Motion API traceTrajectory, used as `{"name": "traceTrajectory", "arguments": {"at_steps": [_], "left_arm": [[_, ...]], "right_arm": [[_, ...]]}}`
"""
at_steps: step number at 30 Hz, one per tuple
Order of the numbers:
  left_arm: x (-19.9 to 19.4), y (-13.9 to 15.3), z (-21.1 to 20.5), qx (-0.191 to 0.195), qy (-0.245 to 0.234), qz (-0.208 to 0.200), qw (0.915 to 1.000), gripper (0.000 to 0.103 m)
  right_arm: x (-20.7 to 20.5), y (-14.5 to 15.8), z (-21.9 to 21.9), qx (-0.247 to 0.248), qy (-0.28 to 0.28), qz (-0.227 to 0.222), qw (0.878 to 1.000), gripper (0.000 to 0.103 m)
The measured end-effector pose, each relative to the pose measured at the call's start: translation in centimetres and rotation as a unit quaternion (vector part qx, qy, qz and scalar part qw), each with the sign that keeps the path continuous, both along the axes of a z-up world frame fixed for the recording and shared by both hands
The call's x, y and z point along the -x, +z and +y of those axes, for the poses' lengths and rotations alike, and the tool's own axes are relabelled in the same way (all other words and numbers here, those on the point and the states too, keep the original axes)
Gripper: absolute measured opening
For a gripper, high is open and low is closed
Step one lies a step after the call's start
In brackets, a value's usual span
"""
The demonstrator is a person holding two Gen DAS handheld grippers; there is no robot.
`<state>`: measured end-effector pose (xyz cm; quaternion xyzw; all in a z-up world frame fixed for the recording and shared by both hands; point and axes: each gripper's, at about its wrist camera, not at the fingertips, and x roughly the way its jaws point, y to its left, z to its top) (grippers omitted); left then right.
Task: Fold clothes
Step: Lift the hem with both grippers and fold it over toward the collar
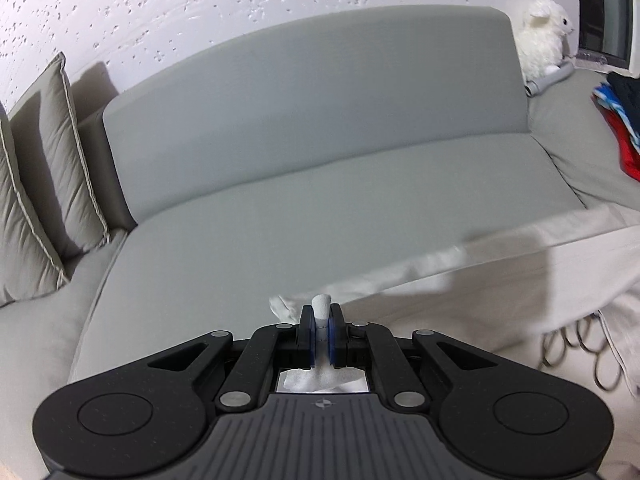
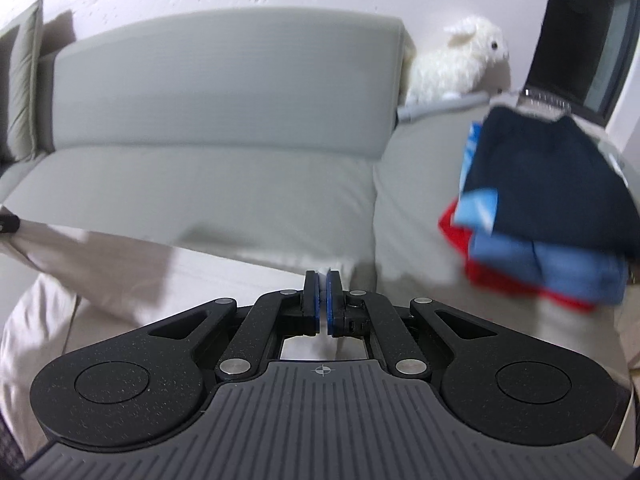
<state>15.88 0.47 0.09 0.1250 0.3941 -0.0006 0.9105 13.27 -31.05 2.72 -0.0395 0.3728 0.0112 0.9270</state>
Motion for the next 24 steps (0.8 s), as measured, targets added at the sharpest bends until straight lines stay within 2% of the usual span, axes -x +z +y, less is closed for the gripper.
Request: {"name": "traceTrajectory", "arguments": {"at_steps": [6,24], "left_arm": [[3.2,0.0,-0.3,0.010,0.009,-0.004,0.9999,0.005],[11.1,0.7,2.0,0.069,0.019,-0.016,0.9973,0.005]], "right_arm": [[3.3,-1.2,-0.1,0.011,0.013,0.010,1.000,0.002],[10.4,-0.1,-0.3,0.045,0.057,-0.016,0.997,0.003]]}}
